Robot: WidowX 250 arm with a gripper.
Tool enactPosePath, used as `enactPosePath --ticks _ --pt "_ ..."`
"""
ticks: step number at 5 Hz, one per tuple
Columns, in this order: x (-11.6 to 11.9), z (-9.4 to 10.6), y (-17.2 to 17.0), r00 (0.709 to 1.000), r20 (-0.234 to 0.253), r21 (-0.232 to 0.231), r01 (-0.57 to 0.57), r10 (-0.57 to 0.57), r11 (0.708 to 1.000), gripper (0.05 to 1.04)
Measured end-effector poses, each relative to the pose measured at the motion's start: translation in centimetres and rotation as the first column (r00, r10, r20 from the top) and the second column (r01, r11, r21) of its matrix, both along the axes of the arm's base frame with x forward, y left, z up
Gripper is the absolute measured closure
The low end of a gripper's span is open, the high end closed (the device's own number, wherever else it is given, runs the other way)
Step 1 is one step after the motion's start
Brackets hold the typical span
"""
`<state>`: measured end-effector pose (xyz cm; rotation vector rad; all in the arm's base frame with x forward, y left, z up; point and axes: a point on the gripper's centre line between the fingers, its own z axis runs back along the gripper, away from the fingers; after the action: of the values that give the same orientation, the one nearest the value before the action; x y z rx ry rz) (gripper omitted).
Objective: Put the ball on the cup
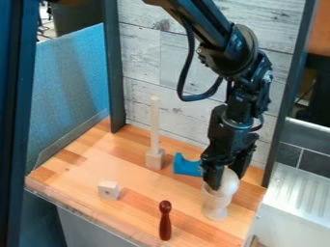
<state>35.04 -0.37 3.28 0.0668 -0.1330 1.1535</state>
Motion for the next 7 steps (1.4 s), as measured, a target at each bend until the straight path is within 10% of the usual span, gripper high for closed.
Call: enactPosePath --ticks 4,5,6,7 --pt "0.2 -0.9 1.1 0.998 -0.005 0.049 0.066 -0.066 0.997 0.077" --pt "-0.1 1.8 0.6 0.989 0.038 0.055 0.143 -0.145 0.988 0.083" --pt "-0.6 4.4 0.3 0.955 0.035 0.115 0.288 -0.294 0.951 0.083" --pt "-1.0 6.3 0.1 0.858 -0.11 0.156 0.513 -0.501 0.844 0.083"
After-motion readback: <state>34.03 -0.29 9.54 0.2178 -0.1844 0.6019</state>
